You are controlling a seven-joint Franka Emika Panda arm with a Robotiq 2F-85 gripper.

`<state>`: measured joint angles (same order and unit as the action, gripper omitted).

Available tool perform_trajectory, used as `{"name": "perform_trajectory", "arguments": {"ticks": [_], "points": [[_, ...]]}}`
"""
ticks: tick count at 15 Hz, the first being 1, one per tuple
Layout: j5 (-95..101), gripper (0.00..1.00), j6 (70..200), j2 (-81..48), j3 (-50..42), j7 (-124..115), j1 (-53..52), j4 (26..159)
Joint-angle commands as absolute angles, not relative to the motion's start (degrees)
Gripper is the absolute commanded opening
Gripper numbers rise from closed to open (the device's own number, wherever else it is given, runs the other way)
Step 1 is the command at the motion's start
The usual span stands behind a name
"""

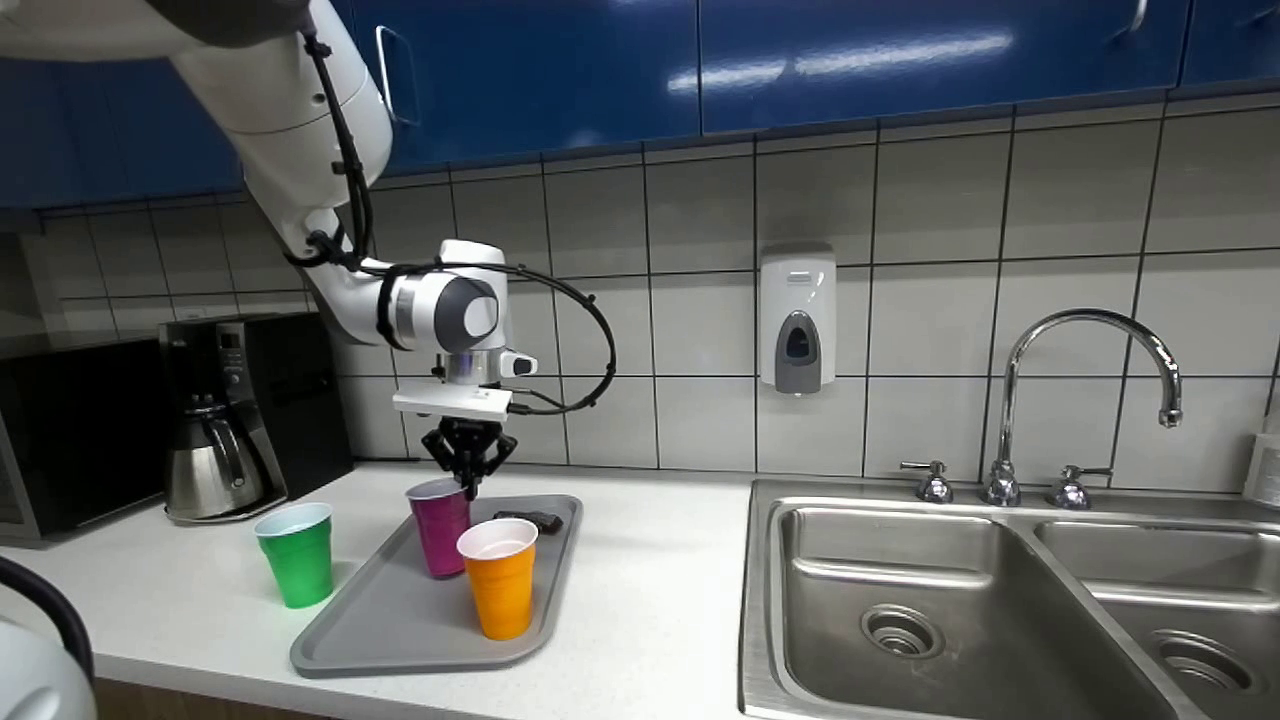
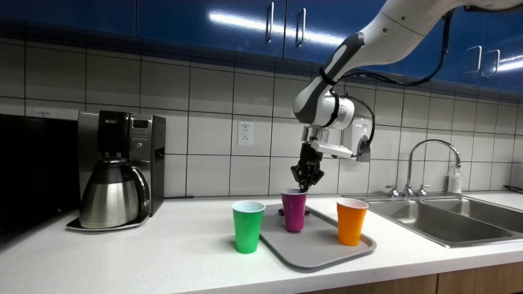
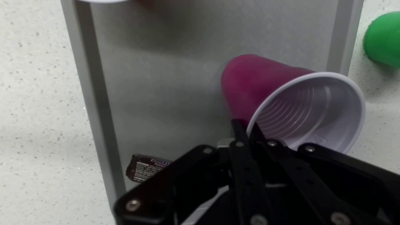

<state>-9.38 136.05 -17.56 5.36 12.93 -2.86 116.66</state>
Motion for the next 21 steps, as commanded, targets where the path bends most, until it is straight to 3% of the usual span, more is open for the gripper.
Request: {"name": "perform_trajectory", "arguments": {"ticks": [1,2,3,5,13,21], "points": [[-10.33,0.01,134.73,-16.99,6.21,14.39,-1.63,116.9],[-10.04,0.01,134.65,-16.95,6.09,14.13,-1.71,116.95],[-9.92,0.3,134.43,-16.89,6.09,14.31,-1.69,116.96],[-9.76,0.38,134.68,-16.82,6.08,14.41,-1.73,117.1],[-9.34,0.98,134.65,-16.66,5.96,14.68,-1.71,117.23],[-8.63,1.0,134.43,-15.46,5.42,16.99,-0.53,117.54]]}}
